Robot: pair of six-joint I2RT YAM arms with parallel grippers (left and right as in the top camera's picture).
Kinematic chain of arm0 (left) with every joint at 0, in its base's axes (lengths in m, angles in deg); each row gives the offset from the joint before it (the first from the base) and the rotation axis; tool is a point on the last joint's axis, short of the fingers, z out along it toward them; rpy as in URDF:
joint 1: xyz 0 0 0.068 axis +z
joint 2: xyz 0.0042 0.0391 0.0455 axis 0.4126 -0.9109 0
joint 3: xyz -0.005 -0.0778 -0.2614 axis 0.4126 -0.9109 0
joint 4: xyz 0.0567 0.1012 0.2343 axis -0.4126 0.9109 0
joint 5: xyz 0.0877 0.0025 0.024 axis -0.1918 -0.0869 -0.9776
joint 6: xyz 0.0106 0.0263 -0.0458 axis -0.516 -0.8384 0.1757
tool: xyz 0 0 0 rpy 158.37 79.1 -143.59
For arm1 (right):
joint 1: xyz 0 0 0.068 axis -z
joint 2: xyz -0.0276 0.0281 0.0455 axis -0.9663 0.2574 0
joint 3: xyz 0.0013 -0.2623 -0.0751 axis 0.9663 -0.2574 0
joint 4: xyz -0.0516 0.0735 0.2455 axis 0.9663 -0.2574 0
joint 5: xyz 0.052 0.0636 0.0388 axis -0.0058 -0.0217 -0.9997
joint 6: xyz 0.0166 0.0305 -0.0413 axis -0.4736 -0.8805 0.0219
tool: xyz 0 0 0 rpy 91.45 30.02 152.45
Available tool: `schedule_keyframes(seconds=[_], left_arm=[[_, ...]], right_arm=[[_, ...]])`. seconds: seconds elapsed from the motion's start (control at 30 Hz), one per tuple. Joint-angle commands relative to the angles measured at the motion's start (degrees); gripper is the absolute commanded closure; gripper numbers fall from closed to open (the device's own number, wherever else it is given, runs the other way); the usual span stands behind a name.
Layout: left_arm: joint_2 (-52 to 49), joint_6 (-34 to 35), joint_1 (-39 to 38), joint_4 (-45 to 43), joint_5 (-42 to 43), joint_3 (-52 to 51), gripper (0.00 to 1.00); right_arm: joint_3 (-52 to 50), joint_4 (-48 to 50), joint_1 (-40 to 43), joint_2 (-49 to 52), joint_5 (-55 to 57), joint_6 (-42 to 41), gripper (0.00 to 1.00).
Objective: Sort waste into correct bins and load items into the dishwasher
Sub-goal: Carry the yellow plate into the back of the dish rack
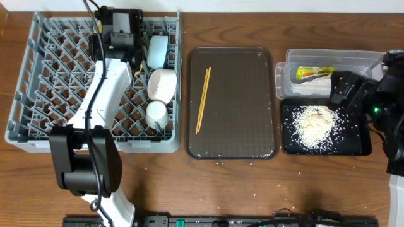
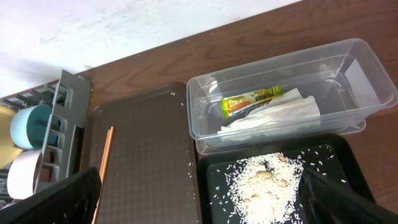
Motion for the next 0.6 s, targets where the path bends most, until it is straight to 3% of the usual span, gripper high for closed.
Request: schedule_keyframes(seconds=[0.0, 0.23, 0.37, 0.57], left_arm=[[0.0, 0.2, -0.8, -0.5, -1.3, 0.3, 0.49], [0.9, 0.5, -0.9, -0.9, -0.9, 0.3, 0.36], [3.4, 4.2, -0.9, -0.4, -0.5, 0.3, 0.29], [11.0, 5.3, -0.9, 3.3, 14.3, 0.3, 0.2]], right_arm=[[0.5, -0.1, 0.3, -0.1, 0.3, -0.6, 0.01], [0.5, 0.0, 0.3, -0.1, 0.3, -0.6, 0.01], [0.5, 0.0, 0.3, -0.1, 0.3, -0.6, 0.01], [0.5, 0.0, 0.3, -0.1, 0.3, -0.6, 0.01]])
